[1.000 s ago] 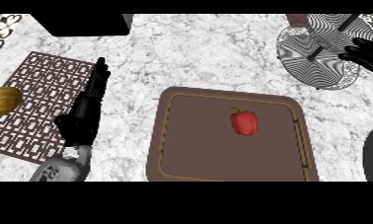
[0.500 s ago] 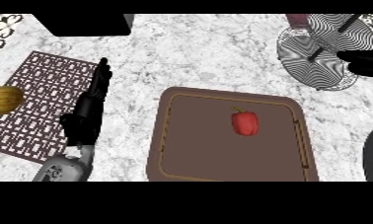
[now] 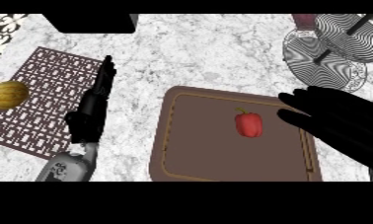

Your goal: Pick the bell pepper from the tray and place it in the tiered basket

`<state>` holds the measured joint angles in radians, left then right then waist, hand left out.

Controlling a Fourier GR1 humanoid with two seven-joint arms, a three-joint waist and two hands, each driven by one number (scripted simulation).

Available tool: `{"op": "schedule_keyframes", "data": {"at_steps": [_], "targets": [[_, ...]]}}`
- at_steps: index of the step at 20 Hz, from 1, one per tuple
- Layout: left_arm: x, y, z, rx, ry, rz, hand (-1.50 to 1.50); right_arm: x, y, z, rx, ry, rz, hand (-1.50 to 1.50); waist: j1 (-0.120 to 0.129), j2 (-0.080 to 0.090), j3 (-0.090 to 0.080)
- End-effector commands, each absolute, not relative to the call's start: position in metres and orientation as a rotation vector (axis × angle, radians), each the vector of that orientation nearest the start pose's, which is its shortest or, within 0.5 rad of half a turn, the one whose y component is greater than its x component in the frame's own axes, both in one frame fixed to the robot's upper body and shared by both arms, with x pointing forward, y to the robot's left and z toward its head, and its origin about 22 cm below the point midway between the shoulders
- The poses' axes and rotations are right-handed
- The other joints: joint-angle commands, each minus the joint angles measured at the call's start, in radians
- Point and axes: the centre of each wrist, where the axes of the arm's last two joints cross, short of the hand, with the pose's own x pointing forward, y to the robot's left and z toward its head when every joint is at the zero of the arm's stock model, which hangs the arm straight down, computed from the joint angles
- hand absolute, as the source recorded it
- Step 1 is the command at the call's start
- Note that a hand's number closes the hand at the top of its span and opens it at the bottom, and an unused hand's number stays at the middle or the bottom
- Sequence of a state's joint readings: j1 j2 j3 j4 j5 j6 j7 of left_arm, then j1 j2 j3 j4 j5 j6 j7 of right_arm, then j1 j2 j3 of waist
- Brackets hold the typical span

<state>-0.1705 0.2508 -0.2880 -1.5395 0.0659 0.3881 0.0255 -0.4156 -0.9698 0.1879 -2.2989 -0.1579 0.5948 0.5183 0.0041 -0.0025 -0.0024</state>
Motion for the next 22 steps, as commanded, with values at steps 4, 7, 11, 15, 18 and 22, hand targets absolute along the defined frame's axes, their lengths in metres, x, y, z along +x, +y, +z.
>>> {"op": "schedule_keyframes", "data": {"at_steps": [4, 7, 11, 15, 18, 22], "targets": [[0.282, 0.222, 0.035, 0.194, -1.669, -0.096, 0.0, 0.17, -0.191, 0.265, -0.482, -1.454, 1.715, -1.5, 0.002, 0.002, 0.001], [0.273, 0.208, 0.035, 0.176, -1.683, -0.104, 0.0, 0.177, -0.18, 0.253, -0.49, -1.356, 1.739, -1.5, 0.002, 0.001, 0.001], [0.271, 0.193, 0.031, 0.184, -1.66, -0.1, 0.0, 0.177, -0.169, 0.246, -0.54, -1.268, 1.757, -1.5, 0.003, 0.001, 0.001], [0.262, 0.207, 0.015, 0.197, -1.661, -0.115, 0.0, 0.17, -0.166, 0.245, -0.551, -1.243, 1.762, -1.5, 0.0, 0.0, 0.001], [0.267, 0.205, 0.048, 0.199, -1.664, -0.101, 0.0, 0.18, -0.183, 0.239, -0.617, -1.222, 1.78, -1.5, 0.001, 0.0, 0.003], [0.279, 0.2, 0.036, 0.178, -1.649, -0.093, 0.0, 0.175, -0.173, 0.23, -0.679, -1.23, 1.801, -1.5, -0.004, 0.002, 0.002]]}}
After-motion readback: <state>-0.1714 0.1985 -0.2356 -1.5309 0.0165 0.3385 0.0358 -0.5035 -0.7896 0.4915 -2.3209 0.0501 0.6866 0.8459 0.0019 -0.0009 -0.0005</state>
